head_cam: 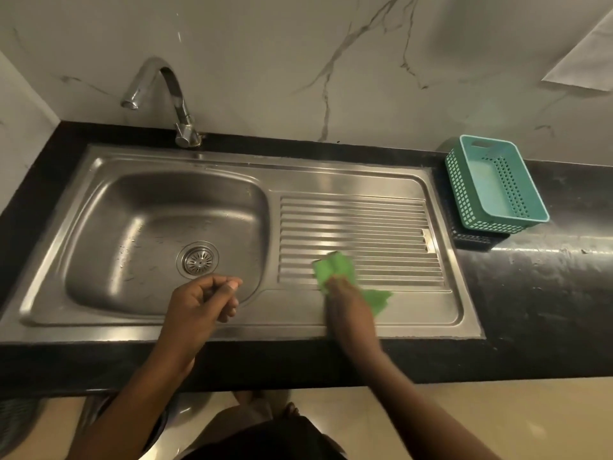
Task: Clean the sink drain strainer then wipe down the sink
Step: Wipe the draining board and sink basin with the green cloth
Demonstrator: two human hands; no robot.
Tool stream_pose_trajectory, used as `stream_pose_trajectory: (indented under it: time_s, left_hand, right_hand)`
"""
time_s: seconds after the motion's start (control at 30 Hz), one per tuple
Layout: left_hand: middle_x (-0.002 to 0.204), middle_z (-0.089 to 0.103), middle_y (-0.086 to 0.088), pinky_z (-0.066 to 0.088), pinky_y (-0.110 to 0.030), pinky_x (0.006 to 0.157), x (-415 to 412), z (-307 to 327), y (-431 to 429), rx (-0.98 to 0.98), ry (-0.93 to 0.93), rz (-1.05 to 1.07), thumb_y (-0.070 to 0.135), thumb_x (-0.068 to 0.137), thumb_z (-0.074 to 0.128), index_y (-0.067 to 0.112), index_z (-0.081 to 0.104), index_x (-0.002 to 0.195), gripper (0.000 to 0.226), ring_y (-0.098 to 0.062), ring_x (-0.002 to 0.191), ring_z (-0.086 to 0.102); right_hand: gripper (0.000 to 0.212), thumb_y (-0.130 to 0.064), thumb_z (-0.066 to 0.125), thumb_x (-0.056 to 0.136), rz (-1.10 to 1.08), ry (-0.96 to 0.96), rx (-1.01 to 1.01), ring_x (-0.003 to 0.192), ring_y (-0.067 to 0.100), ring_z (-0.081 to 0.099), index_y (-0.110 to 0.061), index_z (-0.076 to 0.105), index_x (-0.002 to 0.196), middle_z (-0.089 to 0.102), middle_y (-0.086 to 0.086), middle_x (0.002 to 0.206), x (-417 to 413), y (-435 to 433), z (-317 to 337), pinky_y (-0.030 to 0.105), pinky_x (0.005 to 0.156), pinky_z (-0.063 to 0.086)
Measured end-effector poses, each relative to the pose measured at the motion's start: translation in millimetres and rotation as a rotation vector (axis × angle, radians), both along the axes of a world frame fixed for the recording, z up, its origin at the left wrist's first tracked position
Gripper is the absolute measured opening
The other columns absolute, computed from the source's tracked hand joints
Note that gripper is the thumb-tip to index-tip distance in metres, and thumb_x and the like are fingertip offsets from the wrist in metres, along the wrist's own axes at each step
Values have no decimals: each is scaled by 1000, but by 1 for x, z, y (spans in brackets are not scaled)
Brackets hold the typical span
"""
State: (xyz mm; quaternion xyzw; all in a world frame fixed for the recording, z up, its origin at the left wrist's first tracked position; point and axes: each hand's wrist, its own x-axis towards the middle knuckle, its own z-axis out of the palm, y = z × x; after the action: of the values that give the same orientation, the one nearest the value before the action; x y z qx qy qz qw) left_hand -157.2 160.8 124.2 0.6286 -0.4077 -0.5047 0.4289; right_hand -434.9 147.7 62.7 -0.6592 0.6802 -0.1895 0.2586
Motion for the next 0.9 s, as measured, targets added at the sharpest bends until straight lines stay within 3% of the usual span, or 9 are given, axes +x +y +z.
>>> stream_pose_trajectory:
  time_s: [0.07, 0.13, 0.17, 0.33, 0.47, 0.6, 0.7, 0.77, 0.9]
  left_hand:
    - [78, 76, -8, 59, -36, 69, -3, 0, 11, -3, -24, -6, 21, 99, 69, 31, 81, 98, 17, -17, 70, 72]
    - [78, 76, -7, 59, -33, 67, -7, 2, 18, -9, -30, 4, 19, 100, 68, 31, 81, 98, 18, -16, 70, 71]
    - [78, 76, -7, 58, -32, 67, -9, 4, 21, -14, -40, 10, 18, 100, 68, 30, 81, 98, 18, -15, 69, 71]
    - [81, 77, -6, 59, -36, 72, -5, 13, 39, -20, -67, 41, 22, 100, 68, 25, 81, 99, 13, -15, 73, 72]
    - [82, 76, -4, 60, -36, 77, 15, 19, 50, -16, -64, 103, 24, 101, 66, 26, 79, 98, 14, -17, 77, 73]
    - [82, 77, -1, 60, -39, 80, 40, 18, 57, -1, -69, 157, 24, 100, 66, 28, 79, 96, 14, -22, 83, 73]
    - [82, 77, -2, 59, -38, 77, 63, 14, 63, 0, -68, 180, 24, 100, 67, 29, 80, 96, 15, -18, 79, 73]
    - [80, 76, -2, 58, -37, 76, 78, 11, 65, -5, -54, 209, 22, 100, 68, 29, 81, 95, 16, -16, 75, 72]
    - [77, 76, -1, 59, -30, 72, 116, 9, 70, 4, -43, 257, 21, 100, 69, 31, 82, 95, 17, -11, 71, 71]
  right_hand:
    - [39, -10, 56, 101, 182, 13, 33, 136, 23, 53, -22, 62, 138, 61, 4, 145, 58, 14, -5, 39, 120, 39]
    - [48, -7, 57, 98, 320, -14, 58, 150, 22, 39, -22, 58, 144, 53, 3, 155, 99, 22, -5, 33, 125, 21]
    - [48, -6, 57, 98, 391, -21, 69, 151, 23, 38, -21, 58, 145, 53, 5, 155, 108, 22, -4, 33, 126, 19]
    - [39, -18, 52, 103, 554, 90, 69, 137, 27, 54, -29, 58, 140, 58, 5, 149, 76, 20, 9, 46, 116, 43]
    - [38, -20, 51, 105, 415, 154, 67, 142, 22, 50, -30, 63, 139, 63, 5, 145, -10, 27, 11, 36, 122, 26]
    - [35, -18, 55, 105, 220, 176, 87, 137, 26, 55, -31, 67, 135, 61, 2, 148, -88, 37, 19, 46, 113, 44]
    - [33, -16, 55, 105, 92, 100, 73, 102, 21, 71, -27, 68, 134, 64, 6, 144, -93, 39, 19, 43, 90, 59]
    - [31, -18, 55, 105, 28, 62, 62, 83, 14, 70, -26, 69, 131, 70, 8, 135, -77, 43, 17, 40, 78, 61]
    - [30, -25, 54, 104, 158, 35, 112, 118, 5, 58, -34, 68, 130, 68, -2, 135, 1, 56, 14, 28, 96, 50]
